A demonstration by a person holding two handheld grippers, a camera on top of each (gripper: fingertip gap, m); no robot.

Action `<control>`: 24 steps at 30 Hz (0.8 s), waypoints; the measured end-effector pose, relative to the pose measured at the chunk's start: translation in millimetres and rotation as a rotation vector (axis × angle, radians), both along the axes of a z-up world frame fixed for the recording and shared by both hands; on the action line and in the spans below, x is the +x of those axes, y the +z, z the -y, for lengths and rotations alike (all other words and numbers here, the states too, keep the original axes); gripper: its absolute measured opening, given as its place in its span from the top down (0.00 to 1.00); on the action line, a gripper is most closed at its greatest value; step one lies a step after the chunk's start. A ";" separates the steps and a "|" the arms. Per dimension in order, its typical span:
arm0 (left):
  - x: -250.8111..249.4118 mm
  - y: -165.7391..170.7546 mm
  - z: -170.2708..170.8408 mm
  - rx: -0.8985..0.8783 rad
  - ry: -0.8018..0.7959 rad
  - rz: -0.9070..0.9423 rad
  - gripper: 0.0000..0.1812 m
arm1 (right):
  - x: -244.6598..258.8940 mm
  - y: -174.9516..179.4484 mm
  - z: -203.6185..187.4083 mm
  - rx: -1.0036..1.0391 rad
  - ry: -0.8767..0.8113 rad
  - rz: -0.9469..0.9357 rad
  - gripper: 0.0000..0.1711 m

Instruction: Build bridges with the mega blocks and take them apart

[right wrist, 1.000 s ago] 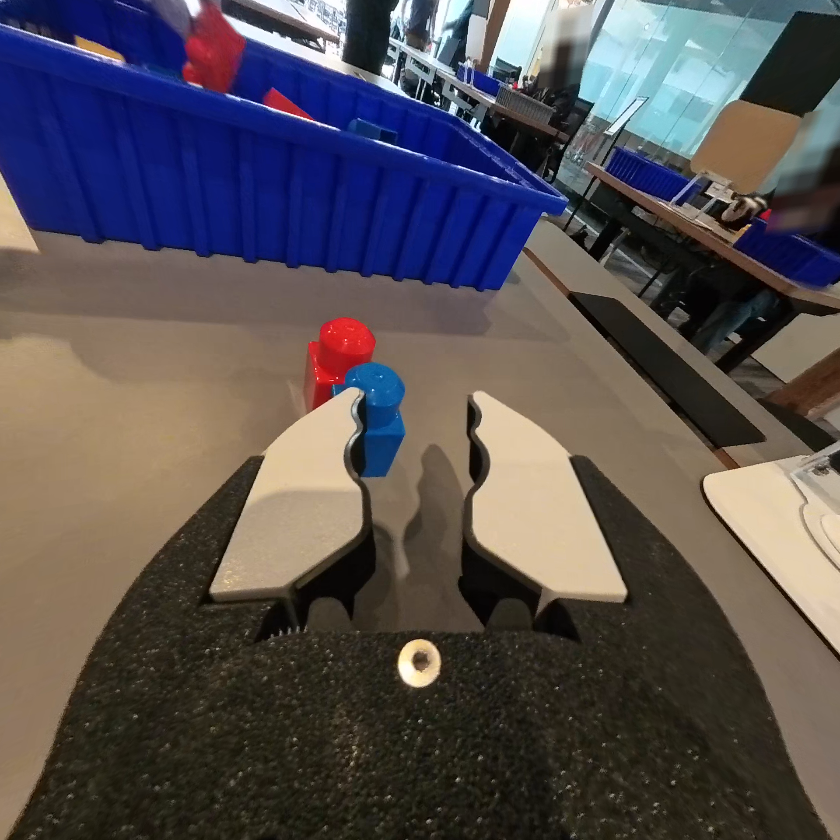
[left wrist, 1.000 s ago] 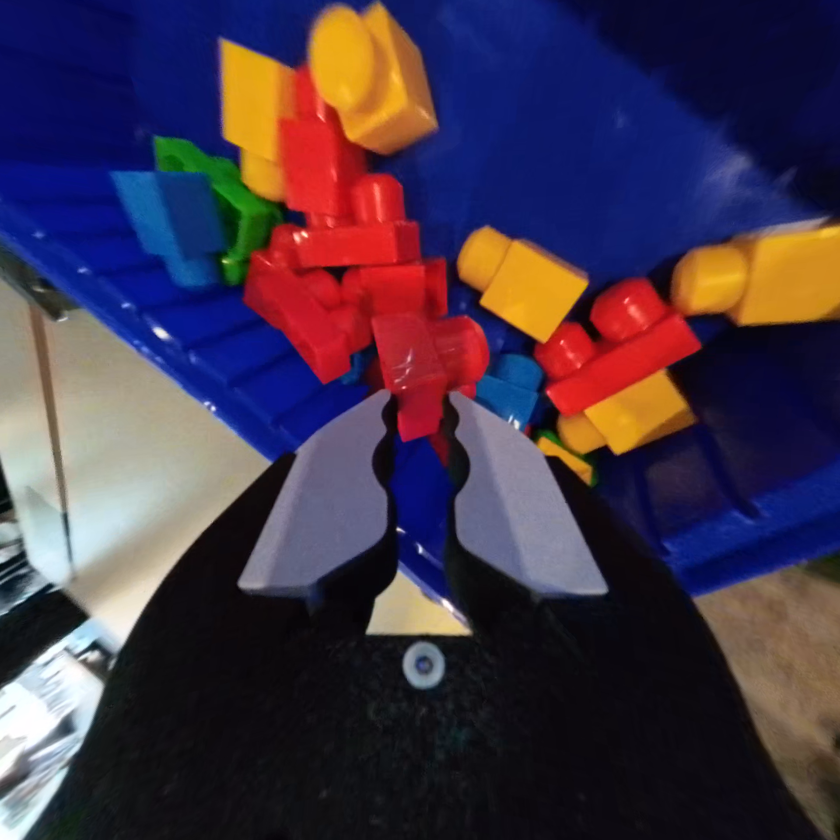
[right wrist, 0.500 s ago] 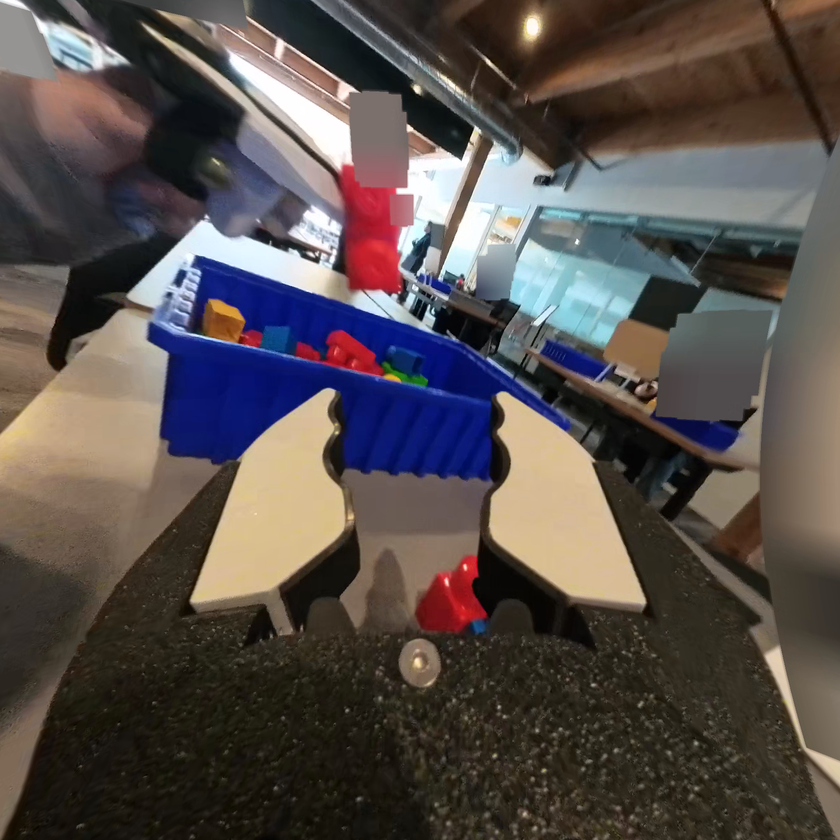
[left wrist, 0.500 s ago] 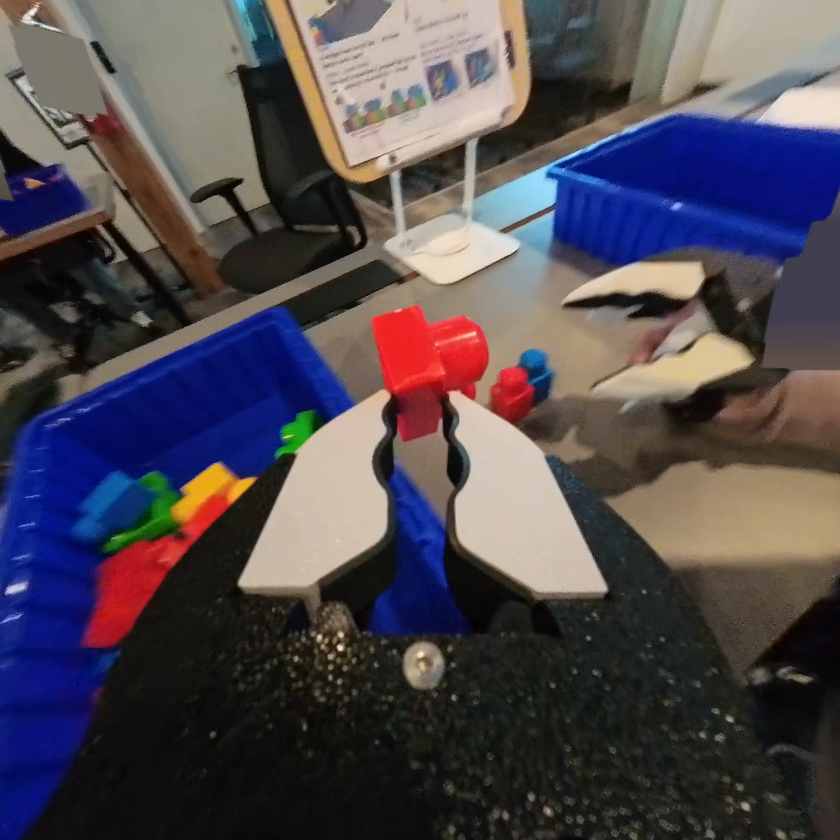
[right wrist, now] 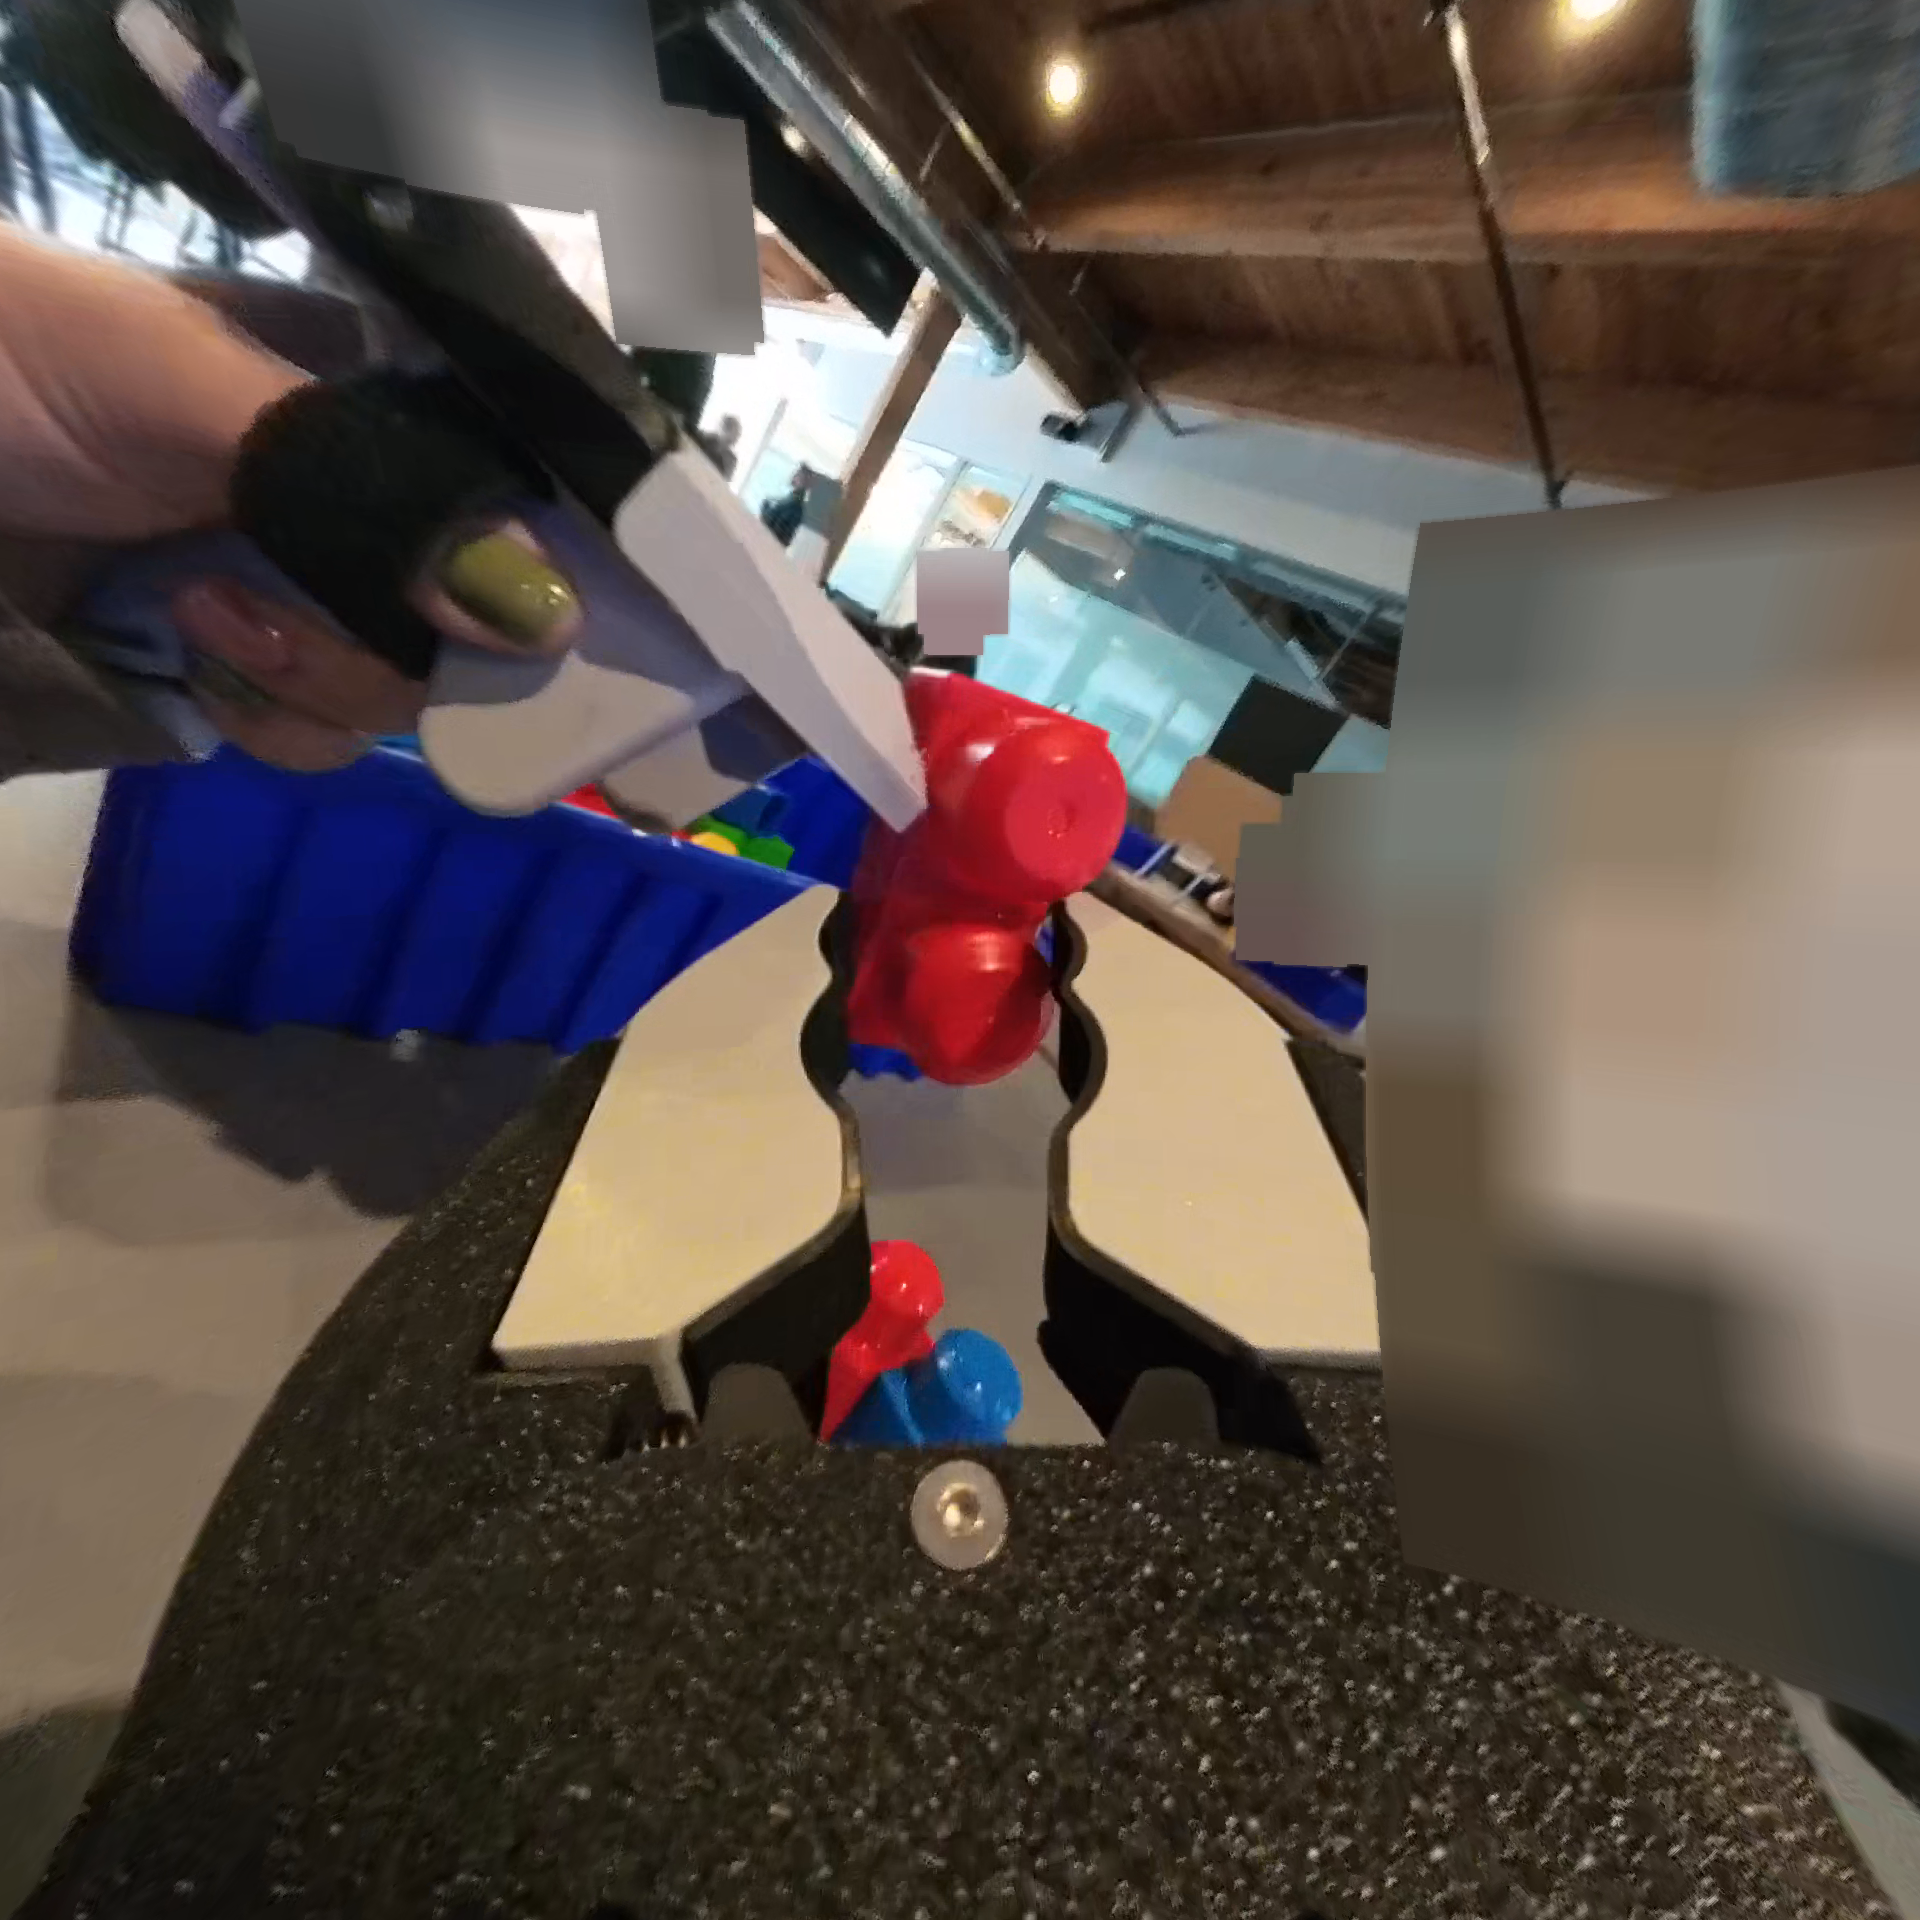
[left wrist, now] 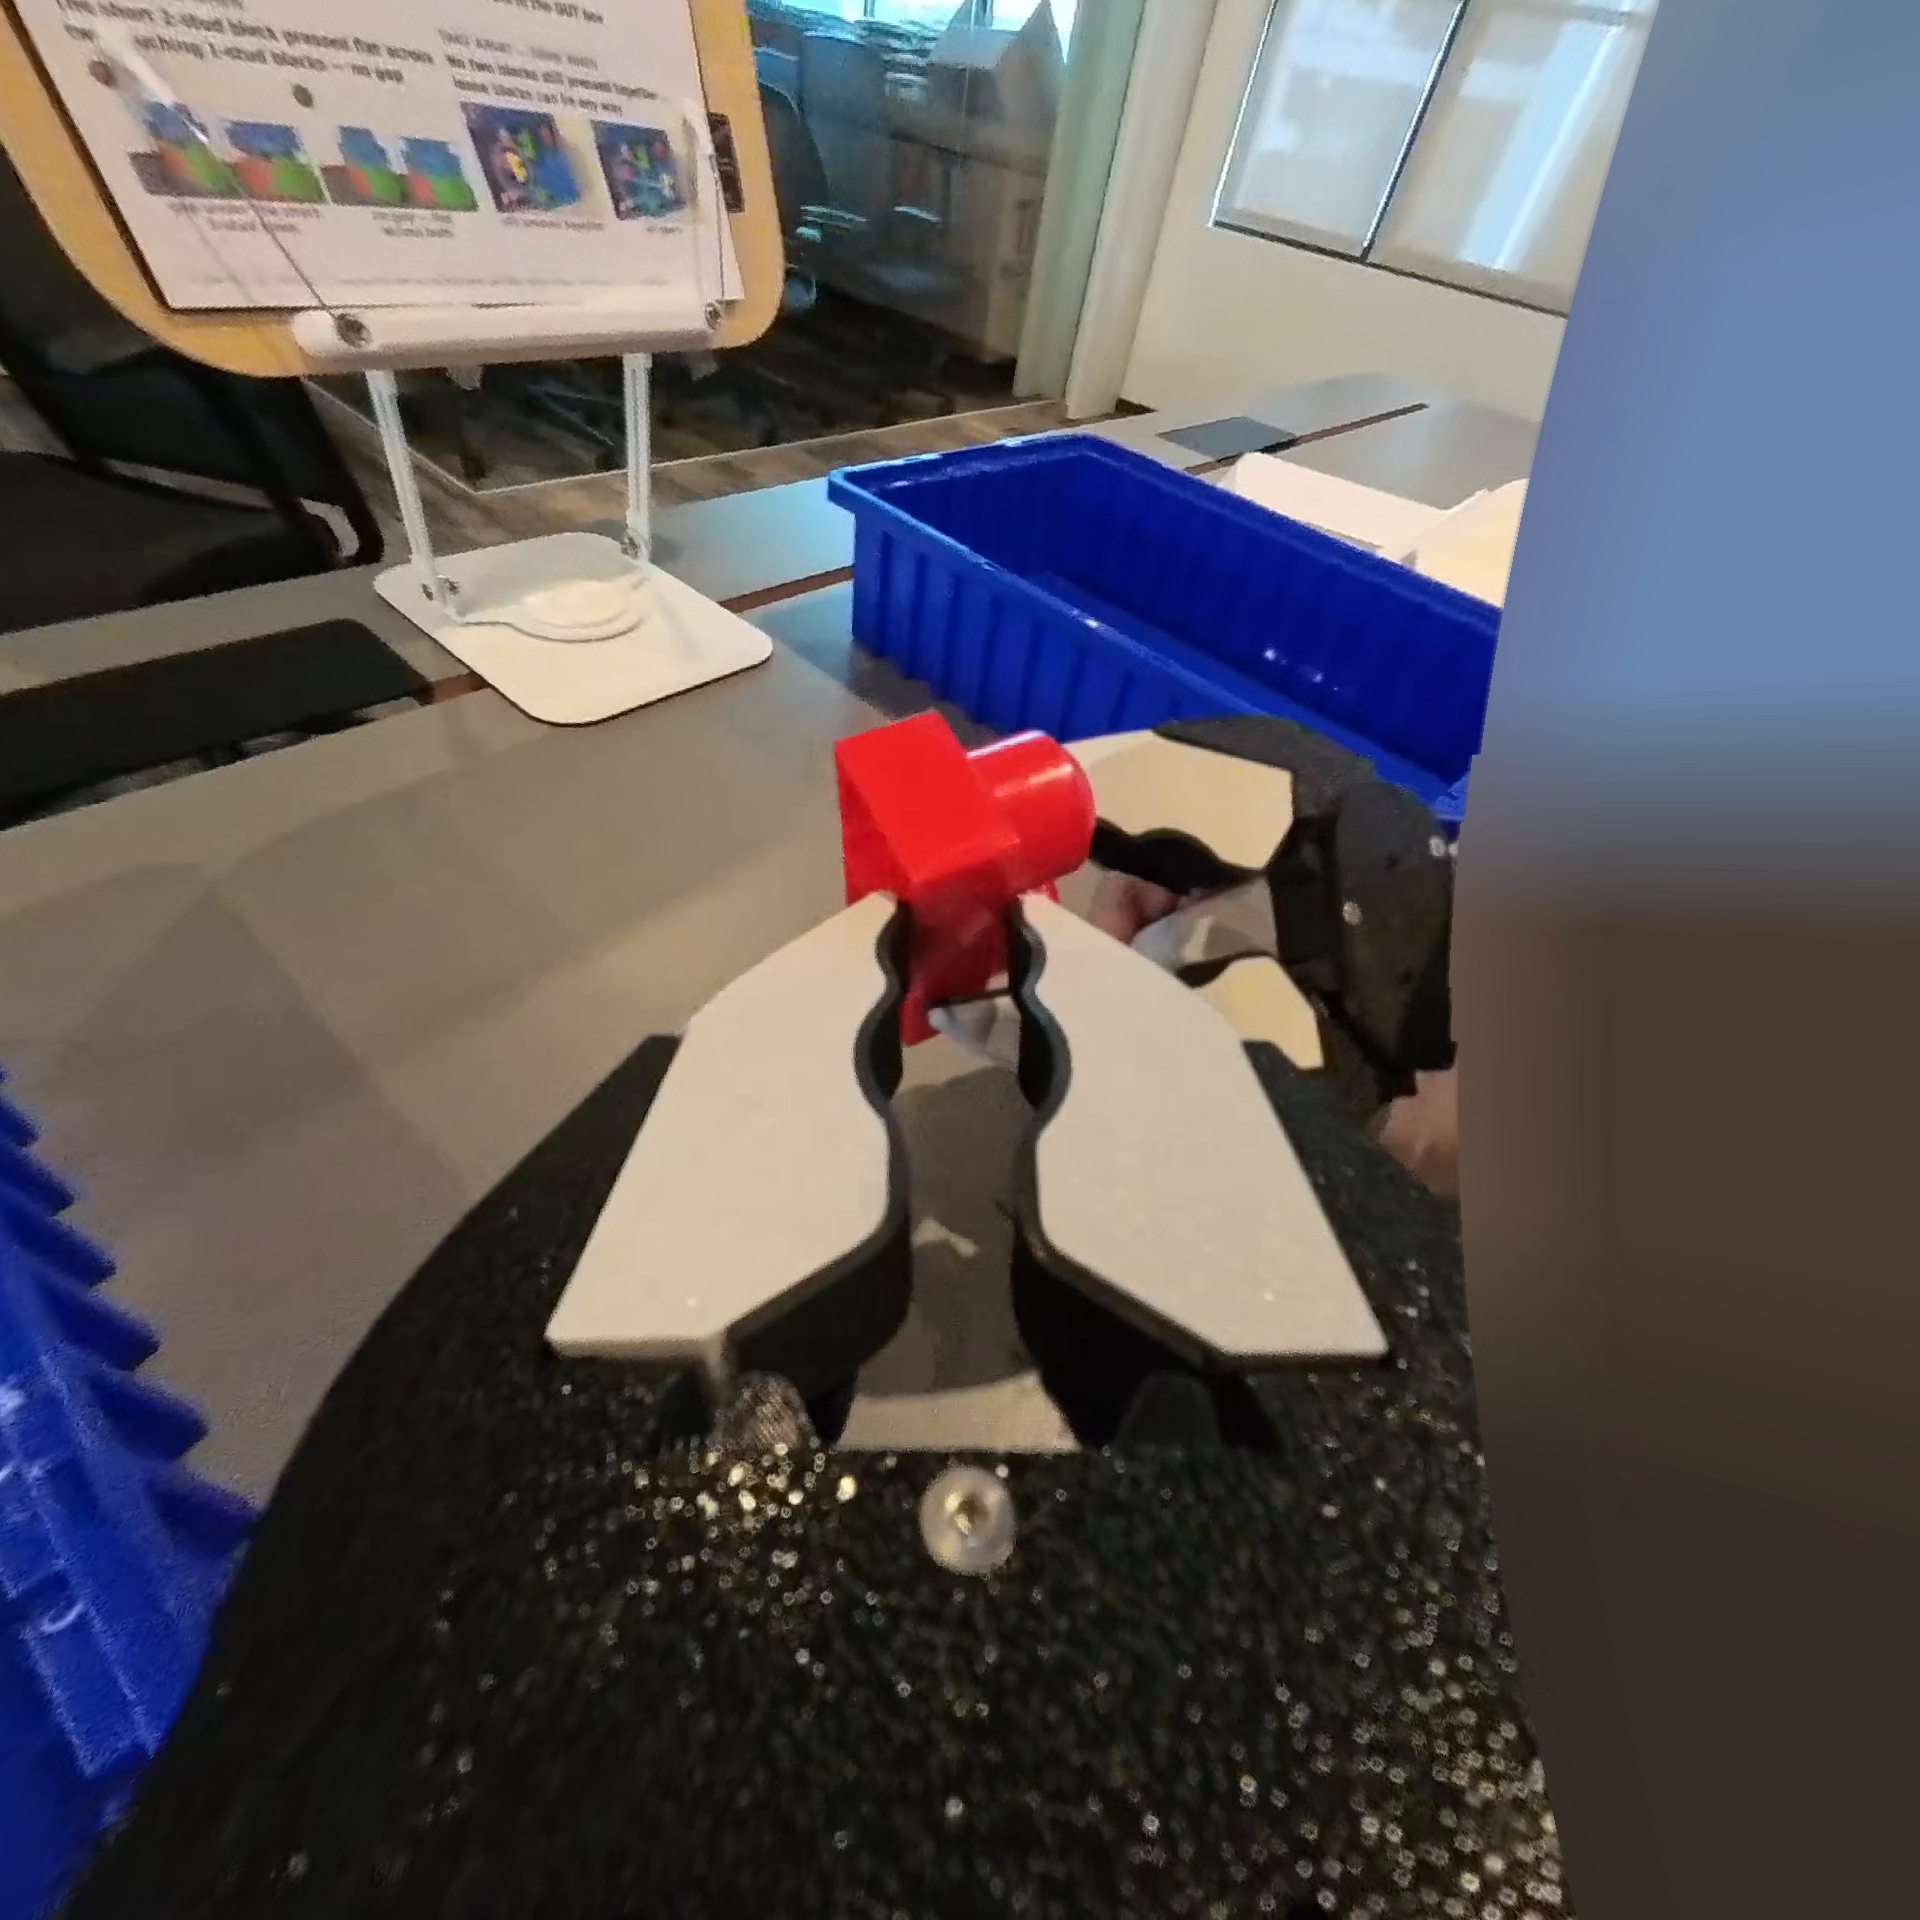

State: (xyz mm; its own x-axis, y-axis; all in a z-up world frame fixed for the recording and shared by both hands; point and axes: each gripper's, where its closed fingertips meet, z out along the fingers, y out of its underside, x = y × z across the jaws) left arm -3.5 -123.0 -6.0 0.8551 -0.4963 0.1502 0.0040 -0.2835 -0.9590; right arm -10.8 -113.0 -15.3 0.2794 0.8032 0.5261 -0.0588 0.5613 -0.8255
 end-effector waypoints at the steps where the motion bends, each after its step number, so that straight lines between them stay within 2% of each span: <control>1: 1.4 -0.1 -0.9 0.004 -0.015 0.010 0.90 | 0.6 -1.3 -3.8 -0.015 0.001 0.013 0.80; 2: 2.6 0.7 -1.6 0.011 -0.027 0.026 0.88 | 2.4 -2.4 -9.8 -0.020 -0.015 0.024 0.80; 5: -3.9 -3.0 -8.2 0.029 0.016 0.025 0.70 | 10.9 -8.7 -36.9 -0.048 -0.074 0.085 0.80; 6: -7.7 -8.6 -10.9 0.026 0.042 -0.006 0.68 | 14.4 -11.6 -46.9 -0.079 -0.088 0.110 0.80; 9: -11.6 -33.4 -18.5 -0.004 0.090 -0.111 0.68 | 25.8 -23.9 -73.2 -0.165 -0.121 0.221 0.81; 12: -16.0 -64.8 -29.2 -0.057 0.141 -0.235 0.68 | 38.0 -46.0 -84.1 -0.229 -0.117 0.433 0.81; 15: -23.2 -91.5 -40.3 -0.110 0.173 -0.311 0.69 | 48.9 -76.6 -57.0 -0.298 0.065 0.707 0.81; 19: -34.7 -121.6 -48.5 -0.196 0.203 -0.406 0.71 | 64.8 -121.5 -38.1 -0.337 0.130 1.006 0.80; 22: -48.3 -141.8 -47.2 -0.302 0.264 -0.553 0.71 | 69.7 -146.5 -35.1 -0.353 0.116 1.149 0.80; 24: -46.6 -148.5 -46.7 -0.323 0.262 -0.565 0.72 | 65.8 -148.2 -31.4 -0.357 0.136 1.147 0.80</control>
State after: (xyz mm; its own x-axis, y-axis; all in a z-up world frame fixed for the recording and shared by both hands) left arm -50.2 -76.3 -154.5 0.9309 -0.2688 -0.2472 -0.3633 -0.6127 -0.7019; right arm 55.0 -81.7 -163.4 -0.3026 0.9404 0.1551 0.7686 0.3370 -0.5438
